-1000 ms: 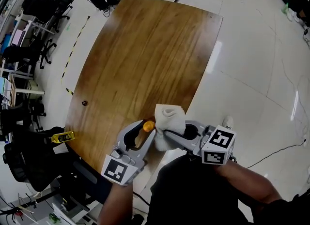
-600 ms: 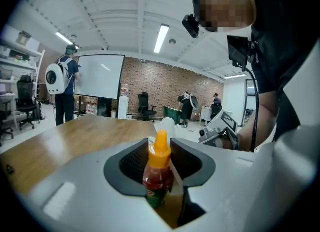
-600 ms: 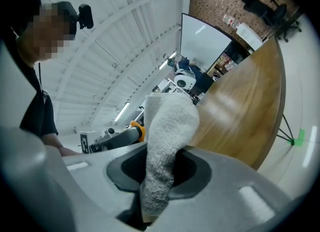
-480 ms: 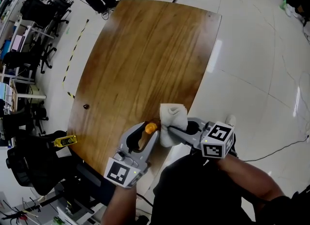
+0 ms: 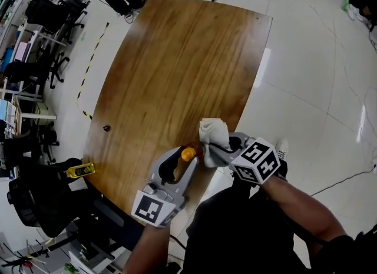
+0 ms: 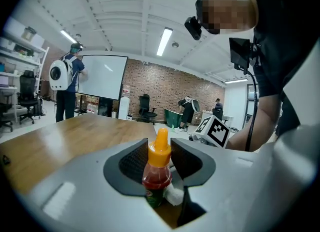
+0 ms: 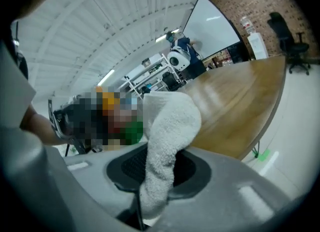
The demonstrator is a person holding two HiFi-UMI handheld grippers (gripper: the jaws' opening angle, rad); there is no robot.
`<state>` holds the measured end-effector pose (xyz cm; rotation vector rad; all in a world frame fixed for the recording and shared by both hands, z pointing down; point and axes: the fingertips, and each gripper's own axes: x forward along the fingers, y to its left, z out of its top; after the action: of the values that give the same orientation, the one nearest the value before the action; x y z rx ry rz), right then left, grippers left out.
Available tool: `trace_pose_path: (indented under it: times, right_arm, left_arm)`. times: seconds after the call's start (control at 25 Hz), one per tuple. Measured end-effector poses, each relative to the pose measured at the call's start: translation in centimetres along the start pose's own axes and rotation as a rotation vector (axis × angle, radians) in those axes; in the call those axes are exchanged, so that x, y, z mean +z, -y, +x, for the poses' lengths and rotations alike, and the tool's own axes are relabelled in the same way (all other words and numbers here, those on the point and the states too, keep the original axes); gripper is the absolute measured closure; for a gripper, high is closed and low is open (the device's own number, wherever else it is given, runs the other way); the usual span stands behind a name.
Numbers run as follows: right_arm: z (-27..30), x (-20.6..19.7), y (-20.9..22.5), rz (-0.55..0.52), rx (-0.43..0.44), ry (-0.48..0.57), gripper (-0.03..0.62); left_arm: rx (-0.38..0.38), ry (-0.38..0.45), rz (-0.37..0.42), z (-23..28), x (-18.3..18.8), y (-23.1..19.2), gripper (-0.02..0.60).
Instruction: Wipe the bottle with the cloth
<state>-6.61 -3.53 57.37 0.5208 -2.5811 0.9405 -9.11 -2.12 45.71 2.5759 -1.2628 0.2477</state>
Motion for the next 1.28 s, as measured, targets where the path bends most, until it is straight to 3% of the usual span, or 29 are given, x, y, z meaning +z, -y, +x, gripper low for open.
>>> trace_pose_path:
  times: [0.36,0.56,0.72,0.92,1.08,1.2,1.28]
  right_arm:
    - [1.3,-1.0,1.3,-0.212,-0.152,-0.229,0.520]
    - [1.1,-0.9,1.6,-0.199,-0.124,-0.300,0.520]
    - [-2.0,2.8,1.4,-0.094,0.043,-0.206,0.519]
    - [-3.3,8.9,-1.3,-0.014,0.378,-0.163,0.520]
    - [-1.0,9.7,-3.9,-0.077,0.570,-0.320,0.520]
    - [1.0,8.4,-4.6,-0.143,0.636,-0.472,0.519]
    - [1.9,8.1,-4.6,-0.149,0.660,-0.519,0.519]
  left_arm:
    - [-0.004,0.066,0.005,0.2,0.1,0.2,0.425]
    - [-0.007,0.083,0.015,0.0,0.0,0.0,0.426]
    - [-0.009,0.090,0.031,0.1,0.2,0.4,0.426]
    - [0.000,0.113,0.044,0.3,0.7,0.6,0.428]
    - [-0.012,0.090,0.062,0.4,0.6,1.1,0.428]
    - [-0.026,0.058,0.083,0.3,0.4,1.1,0.428]
    - [-0.033,0.050,0.092,0.1,0.2,0.9,0.428]
